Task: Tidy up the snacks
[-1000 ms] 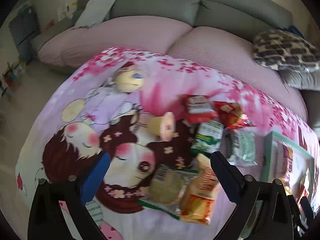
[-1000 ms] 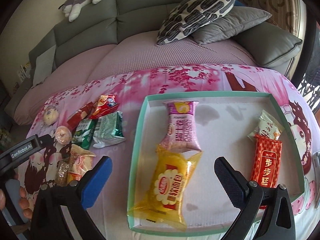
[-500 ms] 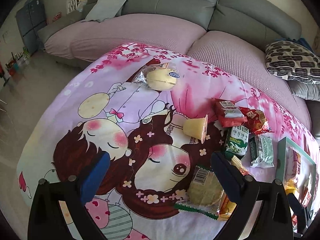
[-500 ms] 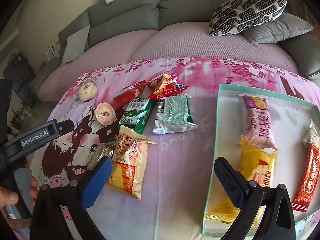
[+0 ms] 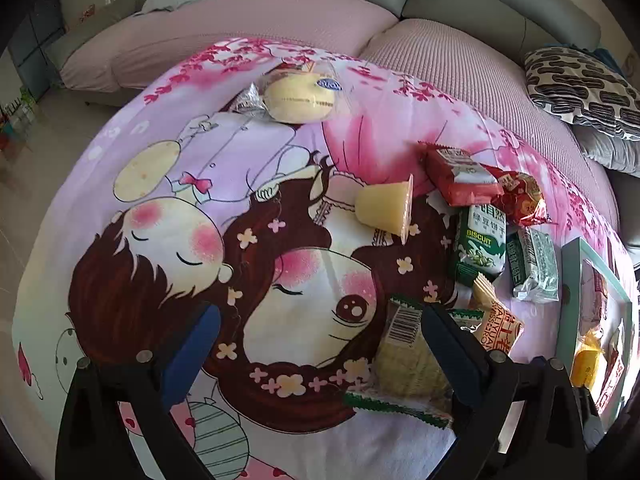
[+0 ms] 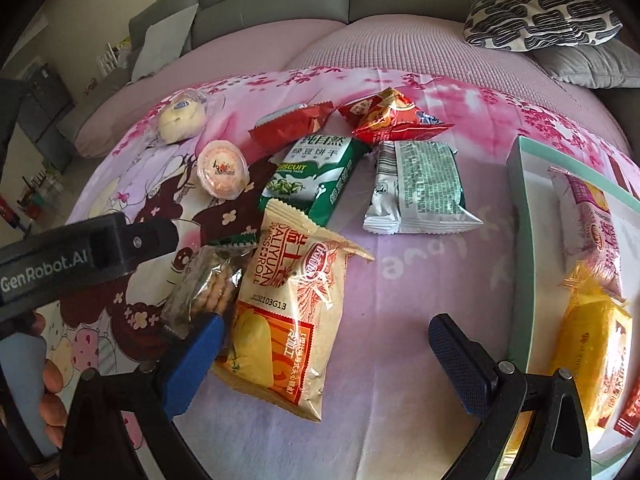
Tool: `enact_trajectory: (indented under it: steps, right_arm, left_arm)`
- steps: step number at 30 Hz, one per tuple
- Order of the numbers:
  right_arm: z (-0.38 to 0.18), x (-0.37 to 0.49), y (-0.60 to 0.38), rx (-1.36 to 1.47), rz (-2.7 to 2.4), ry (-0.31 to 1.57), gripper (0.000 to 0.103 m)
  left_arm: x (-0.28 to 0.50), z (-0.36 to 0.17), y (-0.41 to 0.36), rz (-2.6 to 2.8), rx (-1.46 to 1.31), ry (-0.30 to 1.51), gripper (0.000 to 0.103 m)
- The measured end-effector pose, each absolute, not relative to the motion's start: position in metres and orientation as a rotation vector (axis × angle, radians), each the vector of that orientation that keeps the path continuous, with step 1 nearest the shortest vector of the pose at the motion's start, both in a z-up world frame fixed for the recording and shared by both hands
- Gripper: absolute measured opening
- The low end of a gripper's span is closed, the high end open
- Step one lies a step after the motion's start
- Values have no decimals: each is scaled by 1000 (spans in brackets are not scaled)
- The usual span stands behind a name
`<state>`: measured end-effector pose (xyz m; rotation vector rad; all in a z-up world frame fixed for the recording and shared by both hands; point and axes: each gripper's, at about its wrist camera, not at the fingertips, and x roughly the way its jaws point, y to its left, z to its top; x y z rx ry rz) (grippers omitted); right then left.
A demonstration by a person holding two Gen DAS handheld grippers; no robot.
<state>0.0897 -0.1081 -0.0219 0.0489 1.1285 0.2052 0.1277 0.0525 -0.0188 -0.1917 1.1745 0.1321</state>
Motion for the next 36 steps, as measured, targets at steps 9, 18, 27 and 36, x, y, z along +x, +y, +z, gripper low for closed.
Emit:
enact_trajectory:
  steps: [9, 18, 27, 36]
  right_arm:
    - [-30, 91, -104, -18, 160, 1122, 103]
    - [-27, 93, -119, 5, 127, 1109, 102]
    - [-25, 93, -120, 7, 141, 1085, 88]
    - [-19, 93, -130, 55, 142, 1083, 57]
  left_arm:
    - [129, -24, 37, 50, -183, 1222, 100]
    - [132, -36, 21, 19, -141, 1281, 101]
    - [134, -46, 18, 31, -137, 1311, 100]
    - [135, -51, 7, 21, -127, 1303, 59]
